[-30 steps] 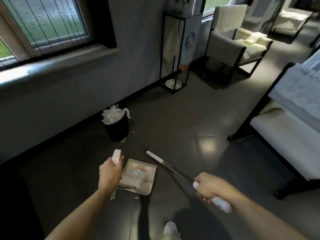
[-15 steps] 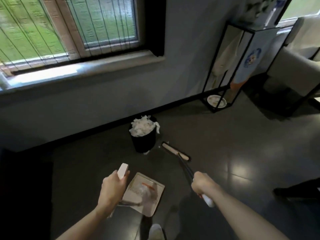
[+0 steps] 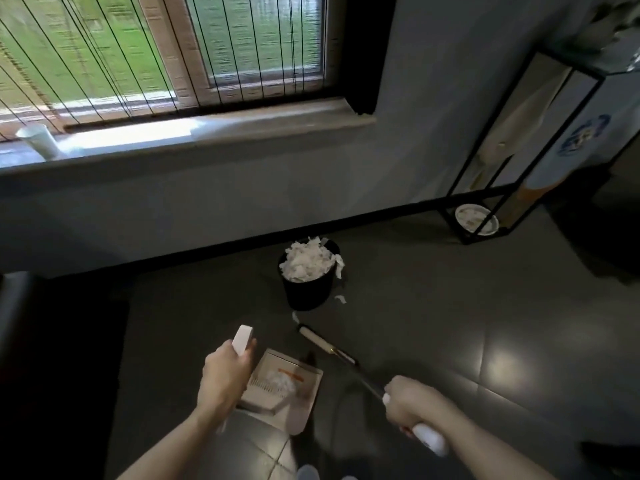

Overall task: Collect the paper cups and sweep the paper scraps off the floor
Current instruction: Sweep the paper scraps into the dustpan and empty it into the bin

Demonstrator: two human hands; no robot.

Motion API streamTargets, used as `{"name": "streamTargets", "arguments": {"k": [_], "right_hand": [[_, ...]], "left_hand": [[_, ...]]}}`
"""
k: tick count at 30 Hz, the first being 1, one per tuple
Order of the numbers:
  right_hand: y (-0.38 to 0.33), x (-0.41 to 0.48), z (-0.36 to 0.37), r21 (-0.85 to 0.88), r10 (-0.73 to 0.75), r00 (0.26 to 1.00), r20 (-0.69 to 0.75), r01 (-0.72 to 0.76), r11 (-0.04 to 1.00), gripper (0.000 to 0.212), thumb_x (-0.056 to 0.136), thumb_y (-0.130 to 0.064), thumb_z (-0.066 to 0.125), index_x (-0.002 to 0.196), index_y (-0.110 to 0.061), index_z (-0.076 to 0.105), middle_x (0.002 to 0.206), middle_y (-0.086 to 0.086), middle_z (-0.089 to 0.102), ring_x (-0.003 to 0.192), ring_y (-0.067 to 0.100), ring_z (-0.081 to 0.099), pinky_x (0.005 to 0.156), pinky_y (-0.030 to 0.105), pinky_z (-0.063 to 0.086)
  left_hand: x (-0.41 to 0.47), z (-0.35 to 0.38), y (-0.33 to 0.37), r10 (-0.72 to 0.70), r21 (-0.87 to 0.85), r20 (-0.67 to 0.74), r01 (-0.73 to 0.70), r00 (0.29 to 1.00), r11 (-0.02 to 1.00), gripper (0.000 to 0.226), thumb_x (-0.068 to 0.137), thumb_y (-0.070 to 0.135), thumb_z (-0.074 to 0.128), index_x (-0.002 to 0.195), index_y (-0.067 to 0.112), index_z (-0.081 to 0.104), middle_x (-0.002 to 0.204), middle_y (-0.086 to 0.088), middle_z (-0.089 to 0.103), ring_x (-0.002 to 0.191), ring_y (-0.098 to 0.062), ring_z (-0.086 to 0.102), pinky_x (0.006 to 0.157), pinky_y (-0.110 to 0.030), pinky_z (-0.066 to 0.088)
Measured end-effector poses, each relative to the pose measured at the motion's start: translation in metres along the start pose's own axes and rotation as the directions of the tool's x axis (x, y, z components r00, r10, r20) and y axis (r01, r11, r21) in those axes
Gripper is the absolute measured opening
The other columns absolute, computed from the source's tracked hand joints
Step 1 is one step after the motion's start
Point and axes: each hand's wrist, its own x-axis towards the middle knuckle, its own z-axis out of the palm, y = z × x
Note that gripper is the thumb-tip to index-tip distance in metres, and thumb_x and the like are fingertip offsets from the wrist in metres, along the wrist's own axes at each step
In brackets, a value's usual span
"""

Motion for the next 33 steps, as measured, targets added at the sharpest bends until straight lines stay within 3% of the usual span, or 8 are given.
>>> {"name": "streamTargets", "arguments": {"k": [4, 10, 13, 17, 21, 25, 28, 33], "right_hand": [[0.010, -0.018, -0.020, 0.049, -0.040, 0.998, -0.039, 0.042, 0.998, 0.016, 0.088, -0.008, 0.045, 0.090, -0.011, 0.060, 0.080, 0.007, 0.061, 0.069, 0.021, 0.057, 0.060, 0.026, 0.044], [-0.014, -0.002, -0.037, -0.104, -0.037, 0.997, -0.074, 0.029, 0.994, 0.022, 0.093, -0.011, 0.046, 0.109, -0.009, 0.060, 0.108, 0.010, 0.065, 0.094, 0.023, 0.065, 0.068, 0.026, 0.044], [-0.026, 0.022, -0.036, -0.148, -0.062, 0.995, -0.084, 0.049, 0.988, 0.030, 0.095, -0.013, 0.047, 0.122, -0.005, 0.056, 0.121, 0.011, 0.062, 0.109, 0.024, 0.062, 0.075, 0.028, 0.046], [-0.032, 0.031, -0.023, -0.260, -0.098, 0.995, 0.031, 0.103, 0.960, 0.036, 0.096, -0.013, 0.046, 0.130, -0.004, 0.053, 0.130, 0.015, 0.058, 0.117, 0.027, 0.058, 0.093, 0.031, 0.048], [-0.017, 0.002, -0.011, -0.364, -0.109, 0.987, 0.121, 0.147, 0.920, 0.037, 0.093, -0.009, 0.049, 0.128, -0.004, 0.054, 0.129, 0.014, 0.059, 0.116, 0.028, 0.058, 0.089, 0.032, 0.048], [0.004, -0.037, -0.028, -0.410, -0.140, 0.980, 0.144, 0.188, 0.892, 0.024, 0.087, -0.010, 0.050, 0.108, -0.008, 0.062, 0.102, 0.012, 0.066, 0.084, 0.025, 0.059, 0.056, 0.025, 0.041], [0.023, -0.053, -0.038, -0.205, -0.147, 0.985, 0.095, 0.164, 0.965, 0.031, 0.079, -0.007, 0.048, 0.105, -0.010, 0.065, 0.063, 0.002, 0.055, 0.051, 0.017, 0.049, 0.047, 0.024, 0.037], [0.060, -0.048, -0.029, 0.128, -0.044, 0.999, 0.001, 0.044, 0.991, 0.031, 0.084, -0.004, 0.044, 0.109, -0.012, 0.061, 0.054, 0.000, 0.047, 0.037, 0.008, 0.041, 0.039, 0.016, 0.035]], "left_hand": [[0.001, -0.003, -0.005, -0.018, 0.004, -0.014, 0.018, 1.000, 1.000, 0.037, 0.092, 0.046, 0.050, 0.086, 0.010, 0.060, 0.077, -0.009, 0.061, 0.070, -0.025, 0.057, 0.058, -0.033, 0.040], [-0.006, -0.002, -0.007, -0.018, 0.004, -0.025, 0.018, 1.000, 1.000, 0.032, 0.092, 0.044, 0.053, 0.082, 0.014, 0.058, 0.069, -0.004, 0.061, 0.056, -0.015, 0.056, 0.045, -0.026, 0.035], [-0.002, -0.001, -0.014, -0.034, -0.042, -0.020, 0.033, 0.999, 0.999, 0.032, 0.092, 0.042, 0.054, 0.080, 0.013, 0.059, 0.069, -0.007, 0.062, 0.060, -0.021, 0.058, 0.048, -0.030, 0.037], [0.007, -0.006, -0.019, -0.038, -0.090, -0.046, 0.034, 0.998, 0.995, 0.036, 0.091, 0.043, 0.054, 0.079, 0.010, 0.060, 0.071, -0.009, 0.063, 0.065, -0.025, 0.060, 0.053, -0.034, 0.042], [0.005, -0.009, -0.021, -0.032, -0.090, -0.035, 0.028, 0.999, 0.996, 0.038, 0.091, 0.045, 0.053, 0.076, 0.011, 0.058, 0.070, -0.010, 0.063, 0.064, -0.025, 0.059, 0.052, -0.033, 0.041], [-0.002, -0.010, -0.018, -0.030, -0.087, -0.025, 0.028, 0.999, 0.996, 0.042, 0.092, 0.047, 0.052, 0.077, 0.008, 0.059, 0.070, -0.011, 0.062, 0.066, -0.026, 0.058, 0.054, -0.035, 0.038], [-0.008, -0.009, -0.014, 0.005, -0.091, 0.024, -0.003, 1.000, 0.996, 0.041, 0.093, 0.044, 0.053, 0.080, 0.007, 0.061, 0.072, -0.013, 0.063, 0.066, -0.026, 0.057, 0.054, -0.034, 0.037], [-0.019, 0.000, 0.004, 0.083, -0.114, 0.083, -0.073, 0.993, 0.991, 0.038, 0.093, 0.041, 0.053, 0.077, 0.007, 0.063, 0.065, -0.007, 0.060, 0.057, -0.019, 0.050, 0.050, -0.031, 0.036]]}}
